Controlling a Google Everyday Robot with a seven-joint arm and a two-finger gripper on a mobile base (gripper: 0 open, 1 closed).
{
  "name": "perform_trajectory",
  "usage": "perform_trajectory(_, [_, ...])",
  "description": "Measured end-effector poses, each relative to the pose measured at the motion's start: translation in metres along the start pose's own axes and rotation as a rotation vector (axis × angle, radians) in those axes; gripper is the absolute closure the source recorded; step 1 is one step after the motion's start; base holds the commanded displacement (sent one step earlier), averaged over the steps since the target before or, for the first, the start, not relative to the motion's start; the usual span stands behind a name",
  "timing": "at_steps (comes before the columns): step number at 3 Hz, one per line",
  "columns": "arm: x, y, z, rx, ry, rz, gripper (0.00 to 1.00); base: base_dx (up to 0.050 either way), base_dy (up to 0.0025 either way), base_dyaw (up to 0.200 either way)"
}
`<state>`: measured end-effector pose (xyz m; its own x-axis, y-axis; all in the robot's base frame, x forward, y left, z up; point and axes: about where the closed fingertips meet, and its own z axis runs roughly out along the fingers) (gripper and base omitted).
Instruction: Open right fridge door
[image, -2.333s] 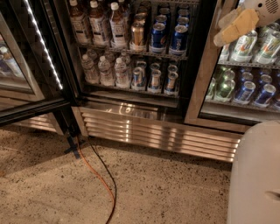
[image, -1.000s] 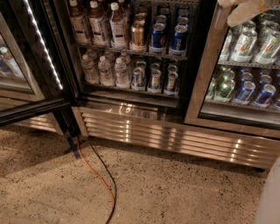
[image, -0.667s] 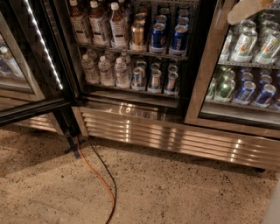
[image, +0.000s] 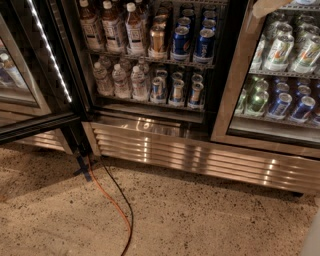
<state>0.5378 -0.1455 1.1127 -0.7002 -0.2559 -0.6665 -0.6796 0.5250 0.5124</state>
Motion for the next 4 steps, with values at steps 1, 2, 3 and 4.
perform_trajectory(1, [0.005,-0.001,-0.001,0.058,-0.001,-0.039,0.0,0.0,0.0,0.0])
perform_trajectory(2, [0.029,0.014,-0.008,0.126,0.011,-0.108,0.0,0.0,0.0,0.0])
perform_trajectory(3, [0.071,0.031,-0.006,0.161,0.058,-0.115,0.0,0.0,0.0,0.0])
perform_trajectory(4, [0.112,0.021,0.005,0.137,0.147,0.009,0.0,0.0,0.0,0.0])
